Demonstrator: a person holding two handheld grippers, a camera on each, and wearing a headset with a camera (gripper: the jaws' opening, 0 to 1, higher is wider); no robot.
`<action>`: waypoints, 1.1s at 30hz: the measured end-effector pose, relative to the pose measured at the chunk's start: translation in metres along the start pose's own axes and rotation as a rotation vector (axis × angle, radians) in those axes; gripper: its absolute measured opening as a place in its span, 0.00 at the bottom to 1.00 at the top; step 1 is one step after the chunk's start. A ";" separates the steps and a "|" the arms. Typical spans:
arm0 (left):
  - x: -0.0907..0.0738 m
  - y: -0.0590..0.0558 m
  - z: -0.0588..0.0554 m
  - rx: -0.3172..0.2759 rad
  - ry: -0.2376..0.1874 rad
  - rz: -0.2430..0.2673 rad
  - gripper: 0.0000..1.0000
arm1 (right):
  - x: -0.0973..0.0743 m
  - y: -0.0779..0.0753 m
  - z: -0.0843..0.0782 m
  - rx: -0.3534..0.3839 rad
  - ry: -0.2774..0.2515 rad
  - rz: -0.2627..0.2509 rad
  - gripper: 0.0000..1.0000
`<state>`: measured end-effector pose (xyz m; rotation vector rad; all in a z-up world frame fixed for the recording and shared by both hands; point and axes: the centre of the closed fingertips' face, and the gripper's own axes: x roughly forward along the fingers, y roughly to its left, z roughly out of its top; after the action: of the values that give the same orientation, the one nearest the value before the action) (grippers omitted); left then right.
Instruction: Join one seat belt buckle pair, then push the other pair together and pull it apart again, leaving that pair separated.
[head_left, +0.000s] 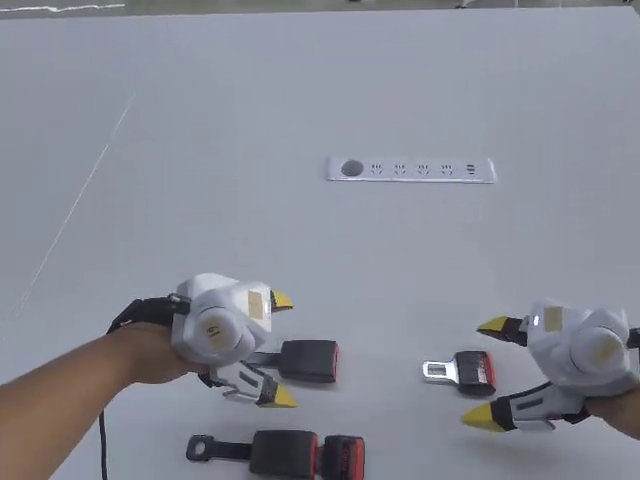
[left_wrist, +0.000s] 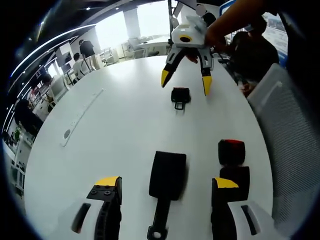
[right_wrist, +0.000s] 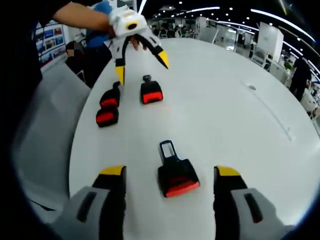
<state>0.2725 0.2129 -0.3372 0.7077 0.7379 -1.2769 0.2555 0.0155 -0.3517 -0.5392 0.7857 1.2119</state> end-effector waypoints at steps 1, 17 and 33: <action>0.004 0.000 -0.002 0.000 0.008 -0.007 0.75 | 0.001 0.000 -0.003 -0.001 0.007 0.009 0.69; 0.030 -0.006 -0.020 0.061 0.078 -0.091 0.53 | 0.009 -0.001 -0.021 -0.054 0.073 0.061 0.54; 0.031 -0.002 -0.018 0.048 0.068 -0.102 0.34 | 0.010 -0.013 -0.021 -0.081 0.110 0.036 0.37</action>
<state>0.2736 0.2090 -0.3730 0.7632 0.8093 -1.3729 0.2638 0.0025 -0.3737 -0.6650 0.8453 1.2596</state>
